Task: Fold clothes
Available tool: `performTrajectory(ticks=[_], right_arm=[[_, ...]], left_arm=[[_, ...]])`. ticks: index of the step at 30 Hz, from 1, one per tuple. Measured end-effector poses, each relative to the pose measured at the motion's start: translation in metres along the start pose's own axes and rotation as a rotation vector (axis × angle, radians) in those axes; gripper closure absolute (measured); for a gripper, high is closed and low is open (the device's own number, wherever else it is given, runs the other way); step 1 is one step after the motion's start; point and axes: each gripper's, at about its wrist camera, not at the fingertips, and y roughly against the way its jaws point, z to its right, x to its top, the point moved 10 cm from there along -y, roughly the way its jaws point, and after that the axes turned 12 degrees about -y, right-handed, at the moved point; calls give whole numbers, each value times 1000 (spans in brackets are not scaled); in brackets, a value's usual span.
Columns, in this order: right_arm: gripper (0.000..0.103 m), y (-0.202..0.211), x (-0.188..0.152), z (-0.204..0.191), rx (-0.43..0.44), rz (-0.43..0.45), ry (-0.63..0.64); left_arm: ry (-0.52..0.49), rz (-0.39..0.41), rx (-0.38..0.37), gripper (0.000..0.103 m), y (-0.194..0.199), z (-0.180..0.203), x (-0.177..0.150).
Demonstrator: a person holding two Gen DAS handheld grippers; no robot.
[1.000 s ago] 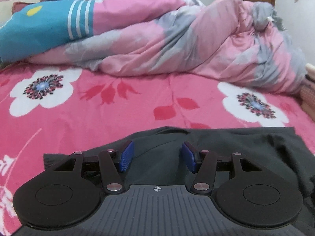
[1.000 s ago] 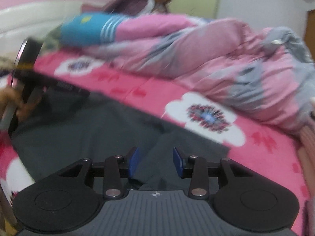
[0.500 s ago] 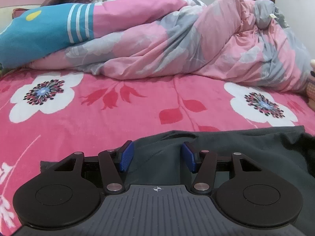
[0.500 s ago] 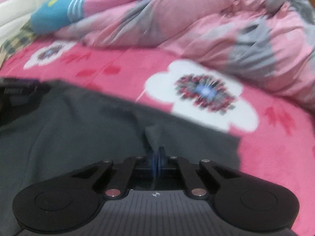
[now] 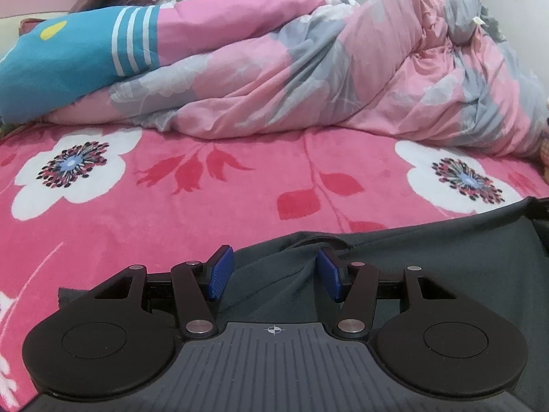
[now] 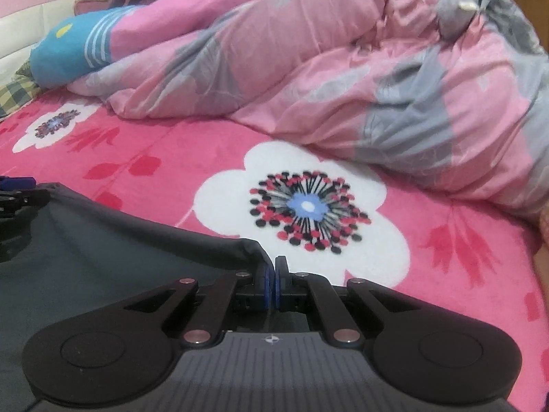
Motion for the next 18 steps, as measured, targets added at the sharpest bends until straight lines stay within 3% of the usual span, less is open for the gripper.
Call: performTrajectory(ticks=[2, 4, 5, 10, 12, 18], right_arm=[[96, 0, 0, 19, -12, 6, -77], [72, 1, 1, 40, -25, 14, -158], [70, 1, 1, 50, -32, 18, -199], [69, 3, 1, 101, -64, 38, -403], [68, 19, 5, 112, -87, 78, -427], [69, 61, 3, 62, 68, 123, -317]], left_arm=[[-11, -2, 3, 49, -1, 1, -1], [-16, -2, 2, 48, -1, 2, -1], [-19, -2, 2, 48, -1, 3, -1], [-16, -7, 11, 48, -2, 2, -2], [-10, -8, 11, 48, -2, 2, -2], [-5, -4, 10, 48, -2, 1, -1]])
